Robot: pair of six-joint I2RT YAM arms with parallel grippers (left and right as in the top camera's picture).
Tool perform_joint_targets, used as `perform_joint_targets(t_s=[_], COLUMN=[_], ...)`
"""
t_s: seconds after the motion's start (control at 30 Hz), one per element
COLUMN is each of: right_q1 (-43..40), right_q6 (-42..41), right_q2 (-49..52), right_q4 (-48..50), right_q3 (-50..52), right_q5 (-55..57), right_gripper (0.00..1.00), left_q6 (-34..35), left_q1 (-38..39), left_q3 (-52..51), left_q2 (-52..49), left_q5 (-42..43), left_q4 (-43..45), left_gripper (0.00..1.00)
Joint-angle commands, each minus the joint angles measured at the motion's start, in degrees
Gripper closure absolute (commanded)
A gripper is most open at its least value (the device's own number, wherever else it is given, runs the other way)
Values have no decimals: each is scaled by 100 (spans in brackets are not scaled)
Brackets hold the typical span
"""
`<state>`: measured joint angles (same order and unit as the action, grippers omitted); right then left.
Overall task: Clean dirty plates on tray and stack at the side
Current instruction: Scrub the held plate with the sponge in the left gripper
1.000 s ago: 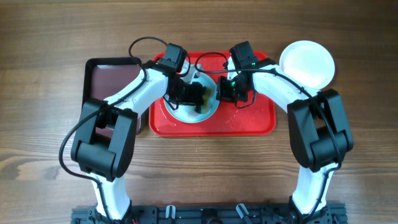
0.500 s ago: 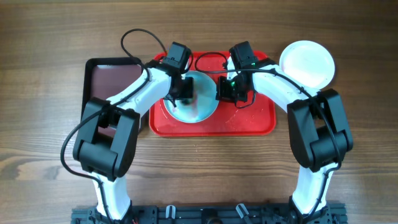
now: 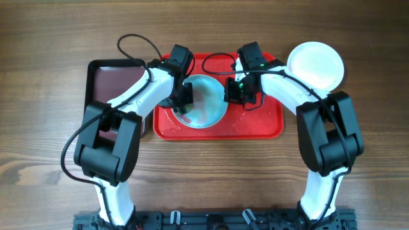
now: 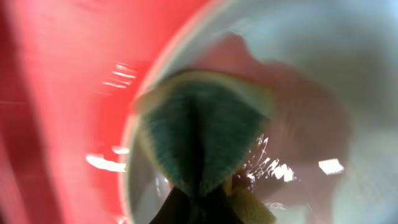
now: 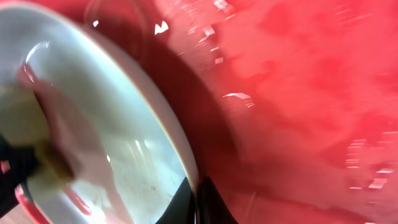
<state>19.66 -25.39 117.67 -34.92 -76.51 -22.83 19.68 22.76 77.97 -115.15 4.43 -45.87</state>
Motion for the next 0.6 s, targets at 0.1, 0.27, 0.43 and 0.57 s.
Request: perform_joint_targets(t_s=[0.1, 0.27, 0.43, 0.57], right_q1=[42, 42, 42, 42], right_q6=[-24, -22, -13, -11], right_q2=[52, 52, 52, 52], right_q4=[15, 11, -33, -35], right_q3=[13, 13, 13, 13], right_q5=[-35, -120, -120, -118], right_gripper=[96, 96, 96, 96], left_q6=[-603, -387, 50, 52], left_q1=[391, 426, 155, -175], left_q3=[-256, -256, -256, -256], left_q2=[-345, -345, -345, -345], left_q5=[2822, 2953, 2623, 2168], left_q4=[111, 721, 1263, 1488], left_gripper=[96, 96, 96, 96])
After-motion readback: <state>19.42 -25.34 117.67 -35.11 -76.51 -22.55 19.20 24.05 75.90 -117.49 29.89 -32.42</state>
